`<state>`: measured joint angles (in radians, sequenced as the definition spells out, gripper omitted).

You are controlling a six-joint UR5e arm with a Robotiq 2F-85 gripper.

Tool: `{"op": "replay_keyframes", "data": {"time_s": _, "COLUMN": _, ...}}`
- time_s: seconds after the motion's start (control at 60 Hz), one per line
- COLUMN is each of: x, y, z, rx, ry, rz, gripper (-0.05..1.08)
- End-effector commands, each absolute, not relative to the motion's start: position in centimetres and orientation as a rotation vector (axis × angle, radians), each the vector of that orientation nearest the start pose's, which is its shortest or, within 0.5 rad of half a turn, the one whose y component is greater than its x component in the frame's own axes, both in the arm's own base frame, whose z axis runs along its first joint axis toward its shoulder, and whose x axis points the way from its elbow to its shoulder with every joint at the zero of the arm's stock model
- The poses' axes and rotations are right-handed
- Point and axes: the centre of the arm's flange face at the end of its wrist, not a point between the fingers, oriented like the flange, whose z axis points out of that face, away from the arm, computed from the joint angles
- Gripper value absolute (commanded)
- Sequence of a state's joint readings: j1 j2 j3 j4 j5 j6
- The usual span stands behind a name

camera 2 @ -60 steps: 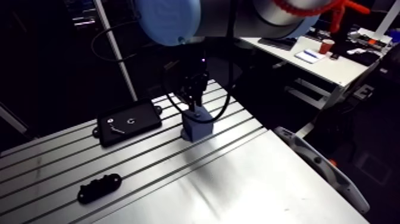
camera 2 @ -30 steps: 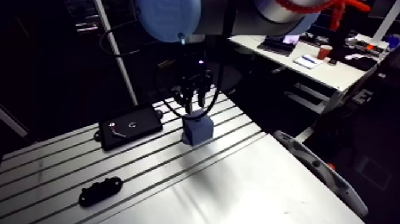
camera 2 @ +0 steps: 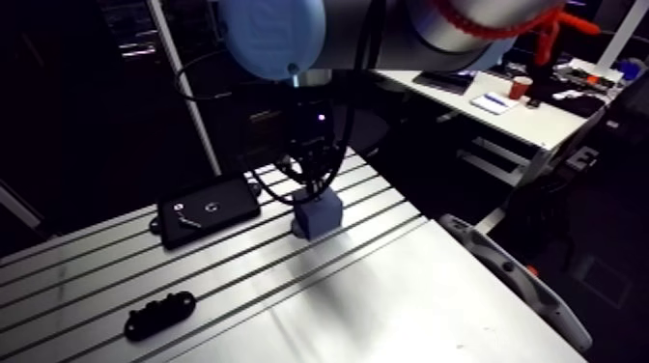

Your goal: Pick up the M10 bolt and insert it into the hex recess until seated.

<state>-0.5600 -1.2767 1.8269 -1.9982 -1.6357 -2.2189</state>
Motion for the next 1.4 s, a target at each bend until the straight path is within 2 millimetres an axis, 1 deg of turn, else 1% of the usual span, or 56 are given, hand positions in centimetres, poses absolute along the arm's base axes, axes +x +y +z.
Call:
{"op": "replay_keyframes", "data": {"time_s": 0.017, "x": -52.6, "y": 18.8, "z": 25.3, "rx": -0.102, "ry": 3.007, "rz": -0.022, "gripper": 0.86}}
{"op": "replay_keyframes", "data": {"time_s": 0.4, "x": -52.6, "y": 18.8, "z": 25.3, "rx": -0.095, "ry": 3.006, "rz": -0.017, "gripper": 0.89}}
{"op": "replay_keyframes", "data": {"time_s": 0.55, "x": -52.9, "y": 18.9, "z": 25.5, "rx": -0.102, "ry": 3.038, "rz": 0.009, "gripper": 0.9}}
{"op": "replay_keyframes", "data": {"time_s": 0.817, "x": -52.7, "y": 18.8, "z": 24.8, "rx": -0.108, "ry": 3.029, "rz": 0.001, "gripper": 0.9}}
{"op": "replay_keyframes", "data": {"time_s": 1.4, "x": -52.8, "y": 18.9, "z": 24.4, "rx": -0.112, "ry": 3.03, "rz": 0.005, "gripper": 0.9}}
